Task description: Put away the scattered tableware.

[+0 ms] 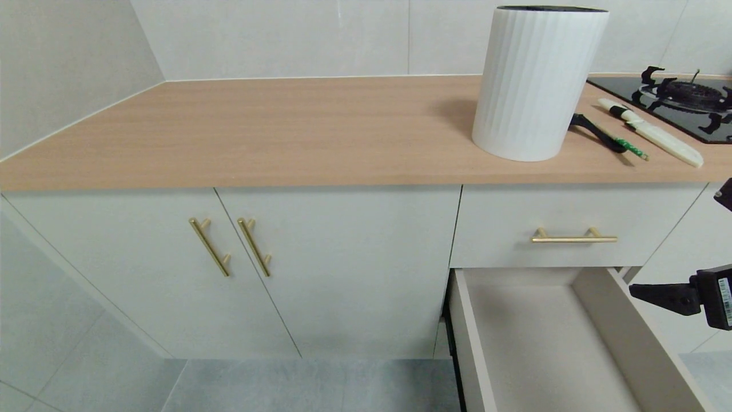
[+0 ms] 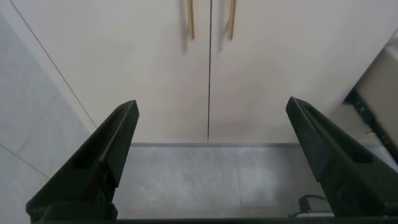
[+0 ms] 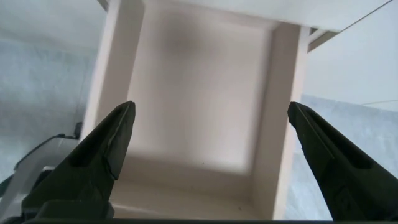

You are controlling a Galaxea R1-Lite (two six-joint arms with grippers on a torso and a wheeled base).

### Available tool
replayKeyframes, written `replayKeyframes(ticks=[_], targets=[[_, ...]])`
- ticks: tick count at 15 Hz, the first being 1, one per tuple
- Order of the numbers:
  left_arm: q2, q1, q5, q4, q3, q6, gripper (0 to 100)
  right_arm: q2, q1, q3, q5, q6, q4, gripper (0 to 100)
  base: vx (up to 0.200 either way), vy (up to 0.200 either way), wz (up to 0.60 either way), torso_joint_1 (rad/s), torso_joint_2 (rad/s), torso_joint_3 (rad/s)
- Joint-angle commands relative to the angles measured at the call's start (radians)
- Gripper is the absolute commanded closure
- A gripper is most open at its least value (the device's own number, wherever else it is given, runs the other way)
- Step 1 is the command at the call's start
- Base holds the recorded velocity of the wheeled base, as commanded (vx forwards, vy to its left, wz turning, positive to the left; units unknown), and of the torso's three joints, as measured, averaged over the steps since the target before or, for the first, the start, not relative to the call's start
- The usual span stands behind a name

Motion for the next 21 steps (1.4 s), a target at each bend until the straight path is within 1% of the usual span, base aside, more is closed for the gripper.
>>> replayKeyframes(ticks=[1,5,8,9,10,11,12,13,14,15,16,17,19,21], targets=[[0.001,0.000,0.000,0.000,0.000,0.000,0,-0.001,0.000,0.002,0.000,0.000,0.000,0,0.000,0.000,0.00,0.183,-0.48,-0.290],[0.001,0.000,0.000,0.000,0.000,0.000,0,0.001,0.000,0.006,-0.002,0.000,-0.006,0,0.000,0.000,0.00,0.185,-0.47,-0.281],[0.001,0.001,0.000,0.000,-0.001,0.000,0,-0.008,-0.001,0.003,-0.005,0.003,-0.081,0,0.000,0.000,0.00,0.092,-0.22,-0.133],[0.001,0.000,0.000,0.000,0.000,0.000,0,0.010,-0.013,-0.023,-0.014,0.001,-0.109,0,0.000,0.000,0.00,0.022,-0.07,-0.032],[0.001,0.001,0.000,0.000,0.000,0.000,0,0.032,-0.023,-0.061,-0.016,0.003,-0.126,0,0.000,0.000,0.00,0.000,0.00,0.000],[0.001,0.001,0.000,0.000,0.000,0.000,0,0.090,-0.036,-0.202,-0.016,0.040,-0.113,0,0.000,0.000,0.00,0.000,0.00,0.000],[0.001,0.000,0.000,0.000,0.000,0.000,0,0.114,-0.038,-0.250,-0.016,0.069,-0.090,0,0.000,0.000,0.00,0.000,0.00,0.000],[0.001,0.001,0.000,0.000,0.000,0.000,0,0.159,-0.040,-0.342,-0.017,0.107,-0.032,0,0.000,0.000,0.00,0.000,0.00,0.000],[0.001,0.000,0.000,0.000,0.000,0.000,0,0.222,-0.056,-0.459,-0.017,0.121,0.066,0,0.000,0.000,0.00,0.000,0.00,0.000],[0.001,0.000,0.000,0.000,0.000,0.000,0,0.222,-0.056,-0.459,-0.017,0.121,0.066,0,0.000,0.000,0.00,0.000,0.00,0.000],[0.001,0.001,0.000,0.000,0.000,0.000,0,0.318,-0.081,-0.560,-0.028,0.124,0.114,0,0.000,0.000,0.00,0.000,0.00,0.000],[0.001,0.001,0.000,0.000,0.000,0.000,0,0.366,-0.095,-0.594,-0.053,0.127,0.115,0,0.000,0.000,0.00,0.000,0.00,0.000],[0.001,0.001,0.000,0.000,0.000,0.000,0,0.463,-0.121,-0.635,-0.115,0.132,0.109,0,0.000,0.000,0.00,0.000,0.00,0.000],[0.001,0.000,0.000,0.000,0.000,0.000,0,0.506,-0.156,-0.656,-0.111,0.133,0.108,0,0.000,0.000,0.00,0.000,0.00,0.000]])
